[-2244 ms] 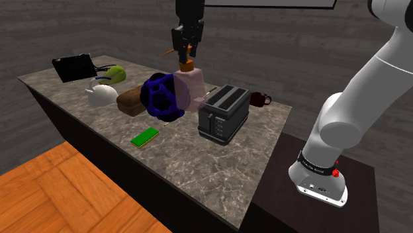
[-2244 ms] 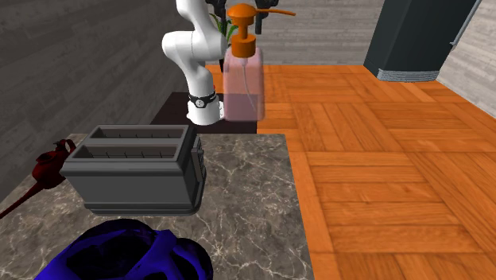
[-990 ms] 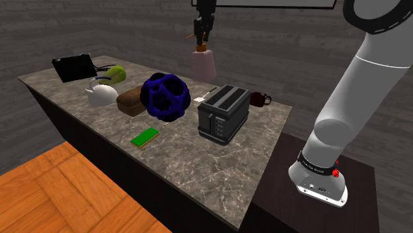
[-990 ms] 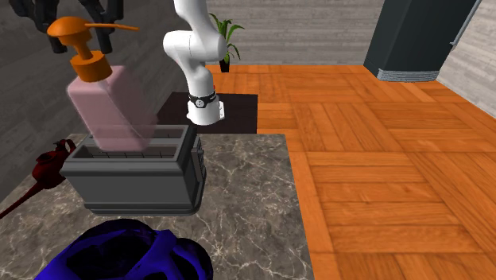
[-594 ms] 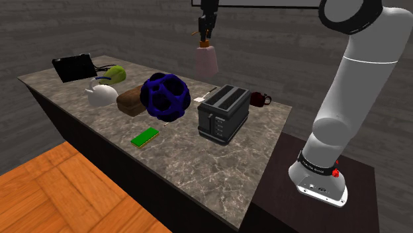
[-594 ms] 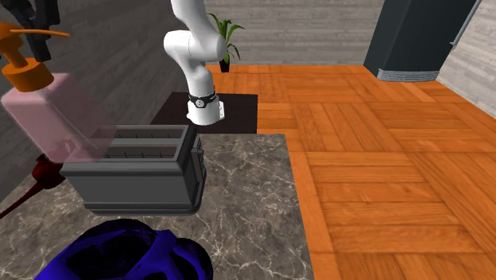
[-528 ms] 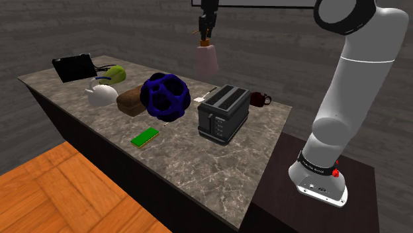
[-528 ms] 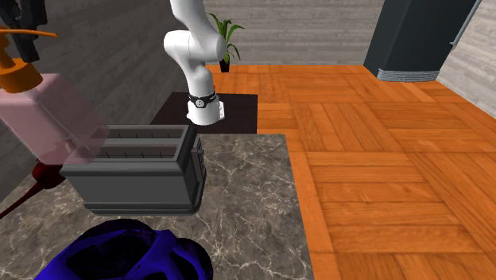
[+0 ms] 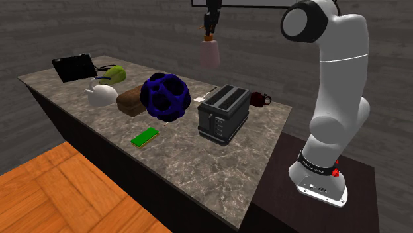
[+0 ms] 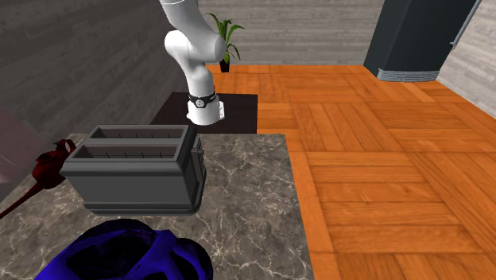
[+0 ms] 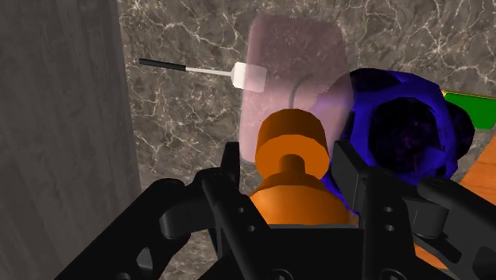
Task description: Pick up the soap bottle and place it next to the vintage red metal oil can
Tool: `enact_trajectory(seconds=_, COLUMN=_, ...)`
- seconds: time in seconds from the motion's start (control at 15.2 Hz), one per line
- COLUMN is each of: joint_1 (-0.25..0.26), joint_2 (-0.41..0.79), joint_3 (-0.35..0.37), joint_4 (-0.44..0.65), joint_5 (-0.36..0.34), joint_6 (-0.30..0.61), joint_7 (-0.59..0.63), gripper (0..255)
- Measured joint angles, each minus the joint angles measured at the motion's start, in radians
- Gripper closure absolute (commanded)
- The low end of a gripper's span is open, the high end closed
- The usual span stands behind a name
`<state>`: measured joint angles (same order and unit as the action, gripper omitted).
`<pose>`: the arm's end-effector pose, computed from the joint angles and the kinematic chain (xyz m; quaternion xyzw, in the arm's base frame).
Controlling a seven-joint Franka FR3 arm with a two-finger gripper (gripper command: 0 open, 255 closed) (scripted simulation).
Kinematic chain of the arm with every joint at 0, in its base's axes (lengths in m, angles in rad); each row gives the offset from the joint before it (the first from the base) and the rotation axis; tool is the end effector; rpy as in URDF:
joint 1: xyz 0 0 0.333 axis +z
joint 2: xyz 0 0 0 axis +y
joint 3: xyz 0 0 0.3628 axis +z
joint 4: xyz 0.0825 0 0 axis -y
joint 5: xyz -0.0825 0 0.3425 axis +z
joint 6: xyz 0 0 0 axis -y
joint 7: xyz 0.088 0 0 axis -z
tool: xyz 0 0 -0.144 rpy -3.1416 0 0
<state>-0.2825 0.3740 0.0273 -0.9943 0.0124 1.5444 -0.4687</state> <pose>0.6187 -0.1642 0.6640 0.9905 0.1055 0.0862 0.0208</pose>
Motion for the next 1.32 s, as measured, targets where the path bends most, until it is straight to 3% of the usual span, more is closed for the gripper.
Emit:
enact_trajectory(seconds=0.07, joint_1=-0.013, joint_2=0.066, joint_3=-0.005, joint_4=0.107, joint_5=0.003, joint_6=-0.040, joint_7=-0.017, gripper=255)
enact_trajectory(seconds=0.13, joint_1=-0.022, joint_2=0.171, joint_3=-0.007, joint_4=0.281, joint_5=0.005, joint_6=-0.107, joint_7=-0.028, gripper=255)
enact_trajectory(seconds=0.2, joint_1=-0.030, joint_2=0.184, joint_3=-0.009, joint_4=0.288, joint_5=0.007, joint_6=-0.112, joint_7=-0.037, gripper=255)
enact_trajectory(seconds=0.66, joint_1=-0.040, joint_2=0.082, joint_3=-0.010, joint_4=0.024, joint_5=0.010, joint_6=0.056, joint_7=-0.051, gripper=255)
enact_trajectory(seconds=1.32, joint_1=-0.043, joint_2=0.014, joint_3=-0.011, joint_4=-0.220, joint_5=0.013, joint_6=0.232, joint_7=-0.058, gripper=255)
